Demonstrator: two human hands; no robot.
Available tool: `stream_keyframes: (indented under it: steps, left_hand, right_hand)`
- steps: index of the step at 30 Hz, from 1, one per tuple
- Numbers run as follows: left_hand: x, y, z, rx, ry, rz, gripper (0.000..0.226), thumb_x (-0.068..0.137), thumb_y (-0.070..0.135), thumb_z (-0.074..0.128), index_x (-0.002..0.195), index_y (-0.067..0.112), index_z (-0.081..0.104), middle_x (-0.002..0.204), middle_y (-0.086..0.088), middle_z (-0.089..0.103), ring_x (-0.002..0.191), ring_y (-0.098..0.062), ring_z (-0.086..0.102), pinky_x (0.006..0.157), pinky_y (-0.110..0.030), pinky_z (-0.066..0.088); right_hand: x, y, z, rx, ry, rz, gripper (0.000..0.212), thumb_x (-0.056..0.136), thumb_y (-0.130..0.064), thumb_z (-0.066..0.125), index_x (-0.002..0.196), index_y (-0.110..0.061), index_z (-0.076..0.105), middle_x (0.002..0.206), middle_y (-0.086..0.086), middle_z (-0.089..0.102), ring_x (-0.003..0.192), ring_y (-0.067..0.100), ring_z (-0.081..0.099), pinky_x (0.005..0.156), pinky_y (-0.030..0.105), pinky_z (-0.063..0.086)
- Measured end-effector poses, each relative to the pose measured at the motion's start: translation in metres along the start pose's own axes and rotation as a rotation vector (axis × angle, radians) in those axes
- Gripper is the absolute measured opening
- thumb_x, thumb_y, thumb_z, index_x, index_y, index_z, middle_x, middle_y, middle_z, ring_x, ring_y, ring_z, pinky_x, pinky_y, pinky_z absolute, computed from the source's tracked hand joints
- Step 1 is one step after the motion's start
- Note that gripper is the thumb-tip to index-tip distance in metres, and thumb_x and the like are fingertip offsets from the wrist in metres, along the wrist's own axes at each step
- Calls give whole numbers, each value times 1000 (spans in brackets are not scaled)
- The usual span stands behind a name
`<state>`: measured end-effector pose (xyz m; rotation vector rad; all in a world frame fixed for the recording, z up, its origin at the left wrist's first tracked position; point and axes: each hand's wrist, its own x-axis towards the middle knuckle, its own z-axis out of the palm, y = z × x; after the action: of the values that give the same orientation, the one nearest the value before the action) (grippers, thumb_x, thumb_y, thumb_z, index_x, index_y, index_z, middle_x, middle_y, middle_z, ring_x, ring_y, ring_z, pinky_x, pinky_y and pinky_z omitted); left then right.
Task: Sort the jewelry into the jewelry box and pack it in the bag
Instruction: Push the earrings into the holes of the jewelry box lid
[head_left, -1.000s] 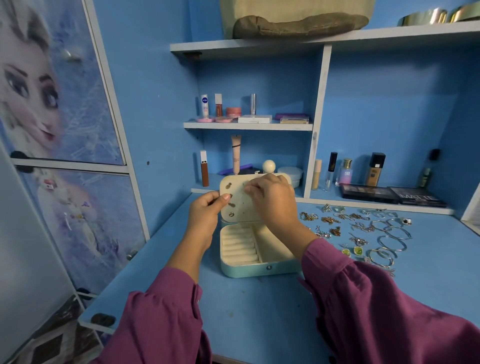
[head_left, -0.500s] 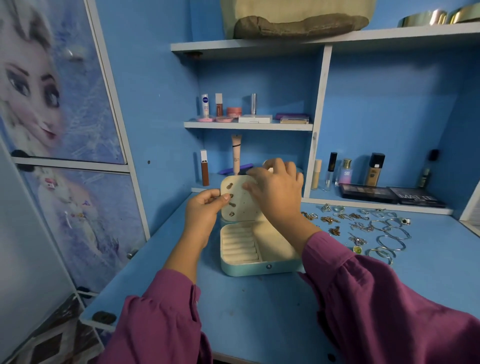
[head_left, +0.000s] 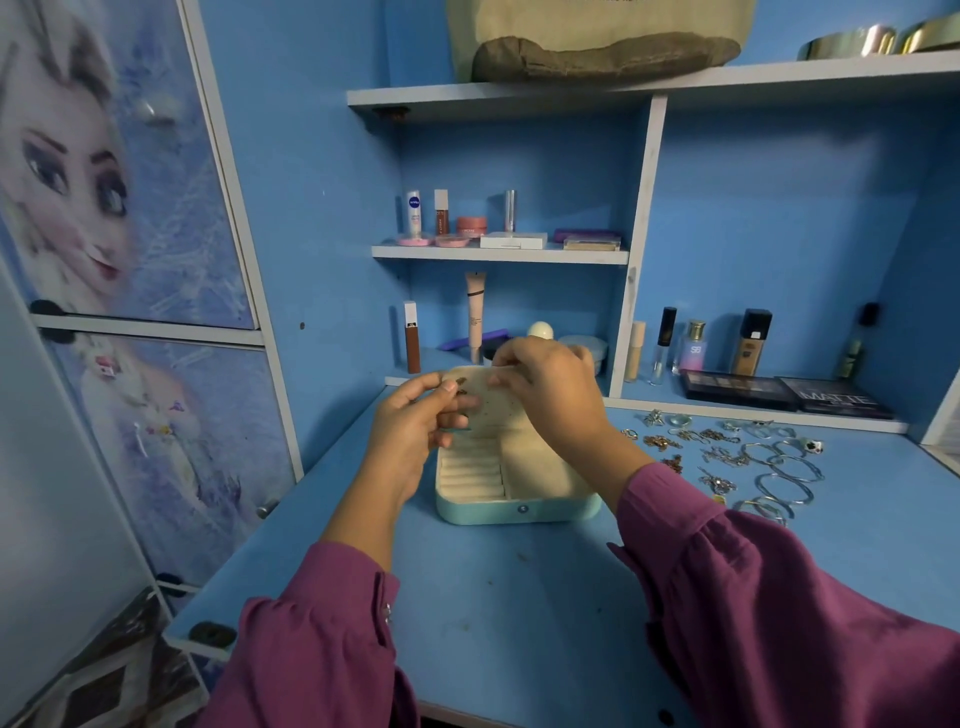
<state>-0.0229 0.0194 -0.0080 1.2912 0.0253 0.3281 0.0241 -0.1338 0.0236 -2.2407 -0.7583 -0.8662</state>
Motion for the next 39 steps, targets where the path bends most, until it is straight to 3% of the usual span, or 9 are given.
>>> stream_keyframes:
  steps: [5,8,10,13,18,28,39]
  left_hand:
    - [-6,8,-2,-110,-131,-173,34,94,29,43,116,11,61,92,-24,71,51,-16,56,40,-20,34]
    - [-9,11,-3,-98,-151,-240,37,94,35,45,112,7,63,91,-25,70,43,-11,47,35,-15,28]
    - [-10,11,-3,-54,-173,-300,29,93,28,51,106,6,63,88,-22,70,40,-6,41,32,-12,25]
    - [-11,11,-4,-5,-199,-348,14,91,12,54,99,6,63,78,-21,70,37,-3,35,31,-10,21]
    - [-13,9,-3,59,-185,-349,15,89,-6,53,96,2,63,58,1,64,34,0,35,30,-8,20]
    - [-13,9,-5,67,-182,-387,19,87,-11,51,95,0,64,54,3,55,33,0,33,30,-7,19]
    - [-13,10,-5,74,-193,-393,17,89,-9,50,94,0,63,55,4,56,33,0,34,29,-7,21]
  right_hand:
    - [-16,6,5,-124,54,-186,12,82,-31,59,83,-21,66,78,-8,66,79,21,61,74,32,23]
    - [-27,9,3,-148,99,-260,13,82,-34,60,81,-22,65,77,-9,65,76,19,59,75,35,29]
    - [-33,10,1,-155,117,-306,8,79,-30,68,80,-23,65,78,-10,65,77,19,58,76,35,30]
    - [-42,12,1,-170,128,-383,11,81,-33,64,78,-23,66,77,-10,64,74,17,57,76,33,30]
    - [-54,16,2,-201,96,-442,9,81,-31,66,79,-22,67,77,-9,65,74,17,59,76,30,29]
    - [-61,15,2,-237,53,-463,11,85,-25,57,83,-20,66,80,-6,65,75,19,61,77,32,31]
    - [-61,11,4,-313,152,-499,15,85,-22,55,75,-17,65,71,-3,64,69,21,60,70,32,33]
